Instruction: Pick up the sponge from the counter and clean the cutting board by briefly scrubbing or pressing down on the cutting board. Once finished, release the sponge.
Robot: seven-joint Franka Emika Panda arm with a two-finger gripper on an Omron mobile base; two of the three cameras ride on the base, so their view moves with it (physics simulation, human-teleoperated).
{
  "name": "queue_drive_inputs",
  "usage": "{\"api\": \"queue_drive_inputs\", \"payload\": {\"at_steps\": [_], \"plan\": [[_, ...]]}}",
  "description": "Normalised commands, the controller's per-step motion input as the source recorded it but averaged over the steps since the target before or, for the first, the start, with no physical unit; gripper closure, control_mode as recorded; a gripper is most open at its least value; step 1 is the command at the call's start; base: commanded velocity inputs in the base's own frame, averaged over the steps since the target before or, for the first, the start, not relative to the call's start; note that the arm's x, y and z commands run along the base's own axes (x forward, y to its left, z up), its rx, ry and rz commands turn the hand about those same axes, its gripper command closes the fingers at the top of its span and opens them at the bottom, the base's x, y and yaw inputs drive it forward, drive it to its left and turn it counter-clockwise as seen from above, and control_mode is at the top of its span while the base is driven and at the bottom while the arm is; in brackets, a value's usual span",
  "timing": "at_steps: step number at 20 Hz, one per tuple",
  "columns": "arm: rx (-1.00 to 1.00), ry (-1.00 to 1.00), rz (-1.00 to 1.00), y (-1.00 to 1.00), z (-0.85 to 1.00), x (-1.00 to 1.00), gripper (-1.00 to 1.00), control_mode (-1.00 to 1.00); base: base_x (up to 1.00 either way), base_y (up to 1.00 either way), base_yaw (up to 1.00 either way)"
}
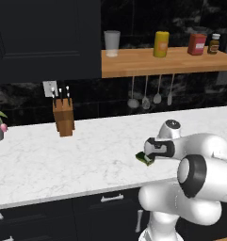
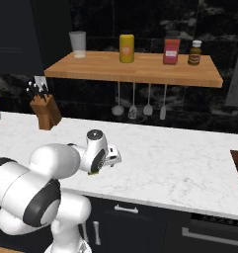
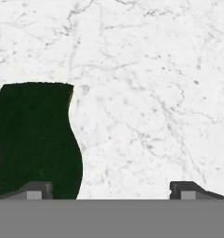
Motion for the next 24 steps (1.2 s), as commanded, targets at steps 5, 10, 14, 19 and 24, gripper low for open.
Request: {"api": "queue_drive_inputs", "payload": {"at_steps": [5,10,14,19,24], "plan": [[0.00,0.00,0.00,0.17,-0.26,0.04,-1.00,-1.00,0.00,0.00,0.00],[0.00,0.00,0.00,0.37,-0.26,0.01,-1.00,-1.00,0.00,0.00,0.00],[0.00,0.00,0.00,0.49,-0.38,0.00,-1.00,-1.00,0.00,0.00,0.00],[0.00,0.00,0.00,0.51,-0.44,0.00,-1.00,-1.00,0.00,0.00,0.00],[0.00,0.01,0.00,0.44,-0.45,0.00,-1.00,-1.00,0.00,0.00,0.00]]}}
